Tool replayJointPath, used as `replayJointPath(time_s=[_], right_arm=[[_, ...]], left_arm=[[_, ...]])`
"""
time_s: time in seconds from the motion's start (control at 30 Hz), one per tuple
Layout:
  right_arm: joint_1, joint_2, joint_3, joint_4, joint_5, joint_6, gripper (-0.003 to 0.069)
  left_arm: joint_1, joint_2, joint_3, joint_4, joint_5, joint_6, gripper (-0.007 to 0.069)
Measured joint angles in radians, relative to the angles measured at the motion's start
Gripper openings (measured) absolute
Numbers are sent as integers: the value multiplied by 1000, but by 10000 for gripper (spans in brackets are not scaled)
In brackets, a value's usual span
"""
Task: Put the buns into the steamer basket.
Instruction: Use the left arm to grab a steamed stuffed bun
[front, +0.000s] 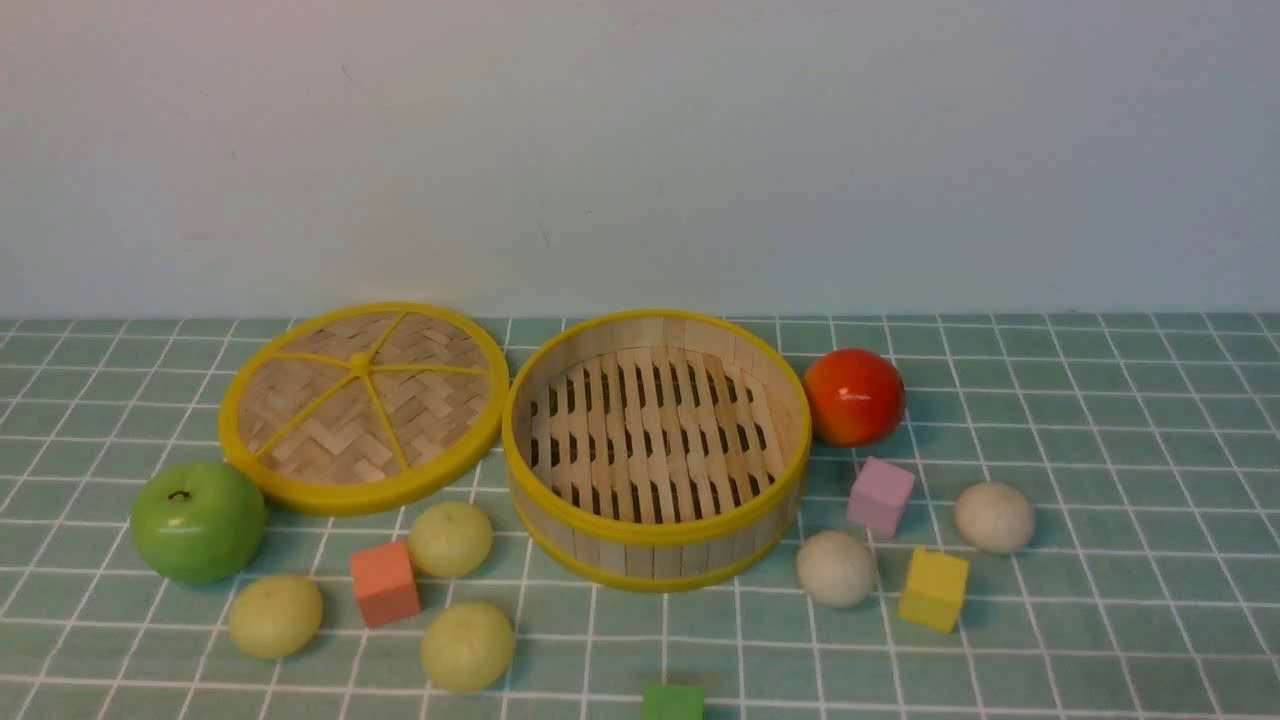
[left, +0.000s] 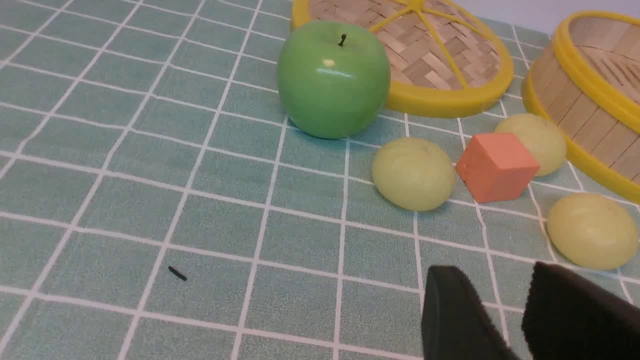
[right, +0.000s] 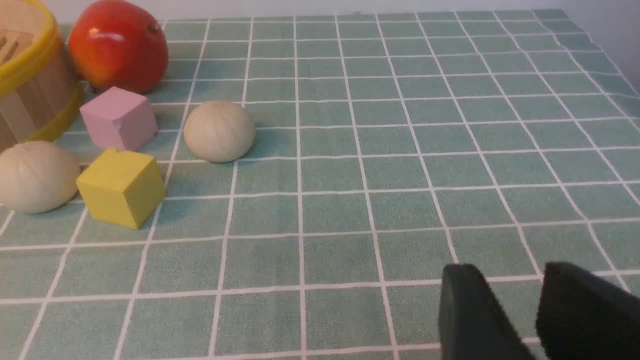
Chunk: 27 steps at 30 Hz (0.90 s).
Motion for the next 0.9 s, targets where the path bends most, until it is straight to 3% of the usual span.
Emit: replayJointPath(time_s=[0.77, 0.9], right_arm=[[0, 0, 0, 0, 0, 0, 238], [0, 0, 0, 0, 0, 0, 238]], left_arm=[[0, 0, 0, 0, 0, 0, 238], [0, 0, 0, 88, 0, 7, 238]])
